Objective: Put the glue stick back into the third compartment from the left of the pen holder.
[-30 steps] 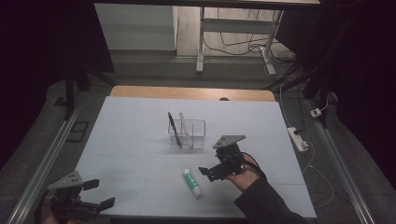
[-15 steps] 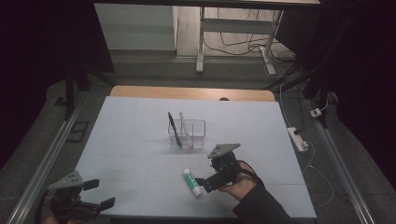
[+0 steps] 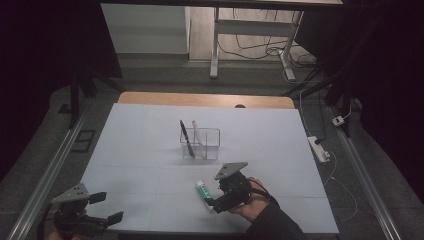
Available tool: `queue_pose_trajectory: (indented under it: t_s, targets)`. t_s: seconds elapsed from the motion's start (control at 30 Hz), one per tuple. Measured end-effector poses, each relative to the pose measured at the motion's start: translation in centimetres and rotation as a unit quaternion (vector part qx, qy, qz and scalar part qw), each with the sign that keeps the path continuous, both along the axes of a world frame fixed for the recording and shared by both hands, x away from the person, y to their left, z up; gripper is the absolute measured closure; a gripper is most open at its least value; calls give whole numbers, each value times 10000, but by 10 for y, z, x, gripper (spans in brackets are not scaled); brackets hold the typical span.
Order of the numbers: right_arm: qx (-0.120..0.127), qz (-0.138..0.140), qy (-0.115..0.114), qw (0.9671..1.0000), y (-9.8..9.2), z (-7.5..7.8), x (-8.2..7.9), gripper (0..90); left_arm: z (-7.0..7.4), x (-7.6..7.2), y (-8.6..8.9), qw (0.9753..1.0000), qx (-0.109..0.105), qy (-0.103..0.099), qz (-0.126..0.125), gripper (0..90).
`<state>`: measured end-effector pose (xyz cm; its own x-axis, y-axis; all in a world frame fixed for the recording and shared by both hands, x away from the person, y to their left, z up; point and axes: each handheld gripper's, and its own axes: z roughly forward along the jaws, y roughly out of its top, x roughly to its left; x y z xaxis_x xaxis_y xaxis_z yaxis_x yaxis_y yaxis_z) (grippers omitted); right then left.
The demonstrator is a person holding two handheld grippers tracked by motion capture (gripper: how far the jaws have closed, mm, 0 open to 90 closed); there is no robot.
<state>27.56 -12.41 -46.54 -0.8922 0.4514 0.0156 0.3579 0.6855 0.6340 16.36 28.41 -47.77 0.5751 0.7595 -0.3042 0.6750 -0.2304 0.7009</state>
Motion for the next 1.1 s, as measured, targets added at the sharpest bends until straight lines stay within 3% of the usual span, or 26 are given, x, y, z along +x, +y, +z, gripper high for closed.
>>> queue_pose_trajectory:
  t_s: [0.13, 0.33, 0.43, 0.83, 1.1]
  targets:
    - [-33, 163, 140, 9998, 3, -2, -5, 385, 0, 0, 0, 10000, 3, -1, -2, 20]
    - [-38, 546, 390, 9977, 4, -7, -10, 778, 0, 0, 0, 10000, 3, -2, -3, 20]
    - [-125, 678, 482, 9965, 8, -10, -15, 888, 0, 0, 0, 10000, 3, -2, -3, 20]
    - [-709, 894, 590, 9917, 22, -33, -28, 900, 0, 0, 0, 10000, 11, -7, -11, 20]
    - [-785, 762, 727, 9913, 13, -38, -20, 900, 0, 0, 0, 10000, 4, -4, -7, 20]
